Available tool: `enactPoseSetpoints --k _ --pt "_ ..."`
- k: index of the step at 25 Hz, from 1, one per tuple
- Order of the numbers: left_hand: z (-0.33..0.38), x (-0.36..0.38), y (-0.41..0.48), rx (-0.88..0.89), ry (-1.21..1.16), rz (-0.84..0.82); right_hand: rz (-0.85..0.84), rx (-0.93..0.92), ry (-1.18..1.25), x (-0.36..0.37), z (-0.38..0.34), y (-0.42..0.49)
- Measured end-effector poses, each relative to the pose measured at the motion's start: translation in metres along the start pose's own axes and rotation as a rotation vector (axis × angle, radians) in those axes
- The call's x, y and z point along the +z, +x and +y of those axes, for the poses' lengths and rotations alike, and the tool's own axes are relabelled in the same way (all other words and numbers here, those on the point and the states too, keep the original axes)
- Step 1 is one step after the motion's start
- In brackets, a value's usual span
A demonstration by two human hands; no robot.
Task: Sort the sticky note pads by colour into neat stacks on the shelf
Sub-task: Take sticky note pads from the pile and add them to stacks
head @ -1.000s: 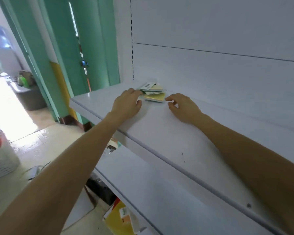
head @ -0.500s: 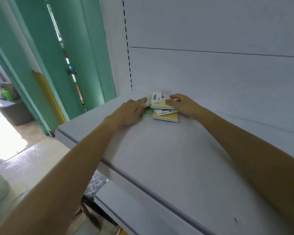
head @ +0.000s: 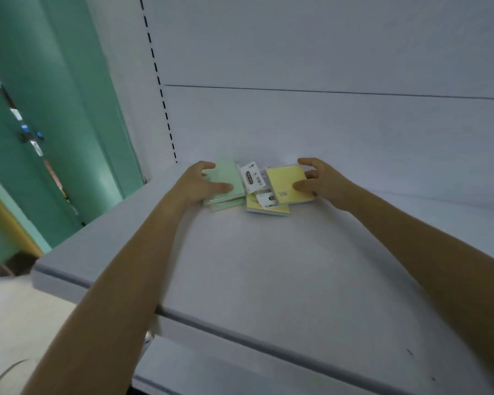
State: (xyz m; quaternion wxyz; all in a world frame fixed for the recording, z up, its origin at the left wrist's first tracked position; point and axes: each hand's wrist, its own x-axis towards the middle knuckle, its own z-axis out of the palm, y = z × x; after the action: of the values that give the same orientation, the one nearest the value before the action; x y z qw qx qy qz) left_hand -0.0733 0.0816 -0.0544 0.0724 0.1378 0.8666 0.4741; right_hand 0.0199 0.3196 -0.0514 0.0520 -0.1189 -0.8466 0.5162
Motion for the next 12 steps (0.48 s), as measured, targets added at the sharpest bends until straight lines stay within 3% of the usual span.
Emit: enactPoseSetpoints --k 6,12 --pt "-0.003 -0.011 -0.008 0.048 -0.069 0.066 0.141 -0.050 -0.005 -0.009 -0.004 -0.020" --pt "0.008 -0.028 -0.029 -0.081 -0.360 -0.100 0.205 -0.041 -0.073 -0.010 -0.003 -0.051"
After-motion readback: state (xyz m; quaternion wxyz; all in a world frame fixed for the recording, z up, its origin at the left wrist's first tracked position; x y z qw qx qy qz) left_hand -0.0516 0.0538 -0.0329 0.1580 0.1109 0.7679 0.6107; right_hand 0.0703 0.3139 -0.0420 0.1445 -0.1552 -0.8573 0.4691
